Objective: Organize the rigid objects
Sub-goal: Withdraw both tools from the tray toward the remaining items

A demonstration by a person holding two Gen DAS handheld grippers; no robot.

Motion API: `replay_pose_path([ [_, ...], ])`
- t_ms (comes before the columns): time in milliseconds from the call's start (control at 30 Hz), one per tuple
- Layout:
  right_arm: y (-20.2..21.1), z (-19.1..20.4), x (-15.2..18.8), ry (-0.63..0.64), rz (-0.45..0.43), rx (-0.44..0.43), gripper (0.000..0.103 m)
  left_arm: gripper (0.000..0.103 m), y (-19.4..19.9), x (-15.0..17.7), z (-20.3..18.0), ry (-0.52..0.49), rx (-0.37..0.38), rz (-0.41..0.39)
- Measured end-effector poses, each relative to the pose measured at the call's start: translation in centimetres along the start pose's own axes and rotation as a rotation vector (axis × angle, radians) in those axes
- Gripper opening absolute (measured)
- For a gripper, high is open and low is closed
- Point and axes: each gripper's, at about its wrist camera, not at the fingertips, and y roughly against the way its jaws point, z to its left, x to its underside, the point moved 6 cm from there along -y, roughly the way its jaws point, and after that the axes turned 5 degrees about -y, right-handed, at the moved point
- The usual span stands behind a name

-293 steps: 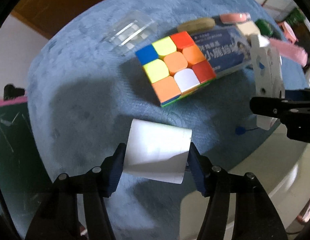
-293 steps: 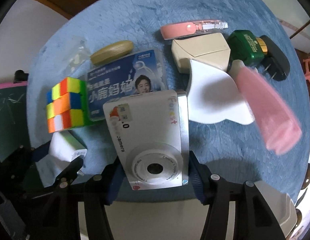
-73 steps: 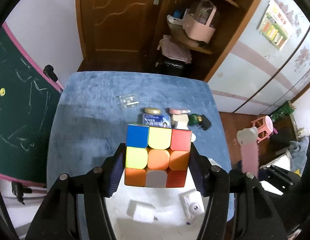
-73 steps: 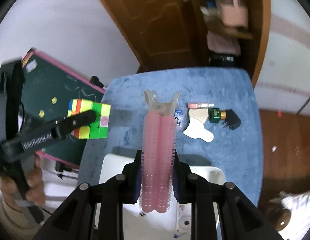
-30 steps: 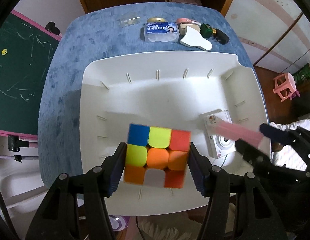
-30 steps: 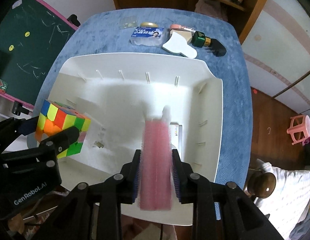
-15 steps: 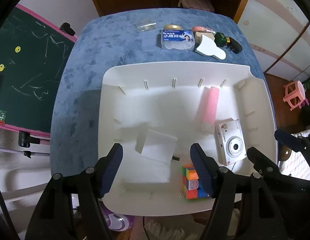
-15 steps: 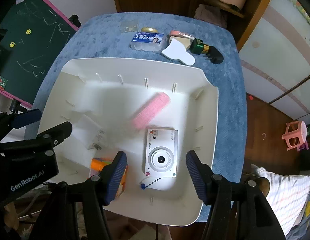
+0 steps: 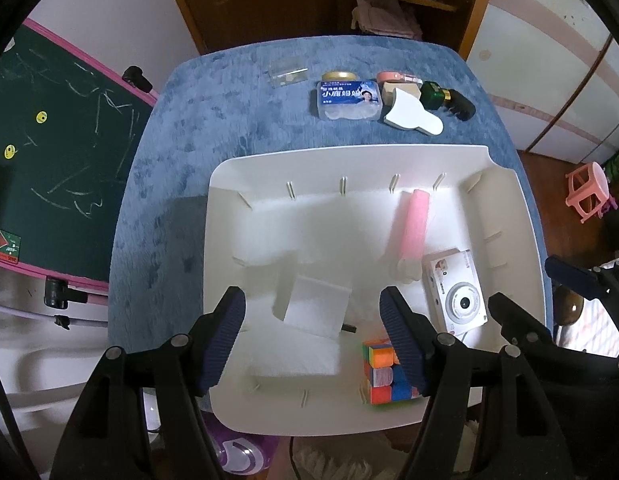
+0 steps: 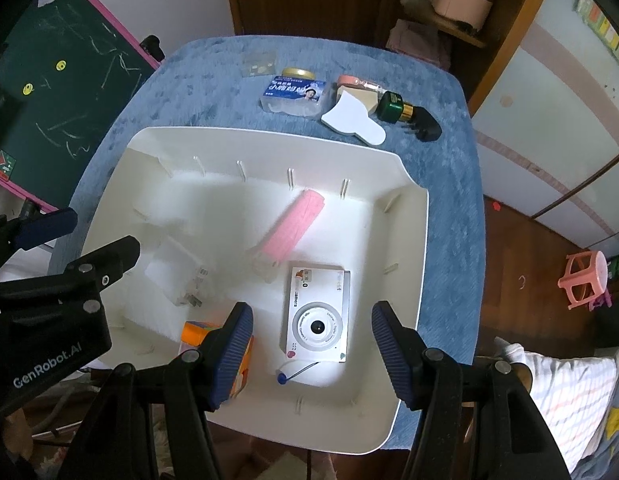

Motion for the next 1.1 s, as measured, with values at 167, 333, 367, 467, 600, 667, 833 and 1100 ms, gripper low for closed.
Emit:
replay_pose_path([
  [167, 0.8, -0.4, -0.5, -0.008, -0.038, 0.001, 0.063, 0.073, 1.0, -0.8, -0.1, -0.009, -0.009, -0.030],
  [333, 1.9, -1.2, -1.2, -0.029, -0.086, -0.004, 0.063, 0.073, 2.1, -1.9, 0.0, -0.009, -0.008, -0.069],
  [367, 2.1, -1.4, -1.4, -0.032, -0.094, -0.006, 0.063, 0.073, 2.3, -2.2, 0.1, -0.005, -0.004, -0.074],
  [467, 2.5, -1.7, -2.0, -0.039, -0.117, -0.009, 0.063, 0.073, 2.7, -2.8, 0.4, 0.006, 0.000, -0.083],
  [600, 2.9, -2.2, -2.8, -0.046, -0.137, -0.014, 0.063, 0.073, 3.1, -4.0, 0.9, 0.020, 0.009, -0.098],
  [667, 3.0, -2.6, -3.2, -0.054, -0.140, -0.020, 0.063, 0.073, 3.3, -4.9, 1.0, 0.024, 0.014, -0.107],
  [833, 3.1, -3.5, -4.2, -0.087, -0.136, -0.045, 0.063, 0.073, 3.5, -7.1, 0.9, 0.010, 0.032, -0.121],
  [1100, 3.4, -6.0, -6.5, -0.146, -0.152, -0.038, 0.063, 0.073, 3.0, -12.0, -1.0, -0.141, 0.052, -0.130],
])
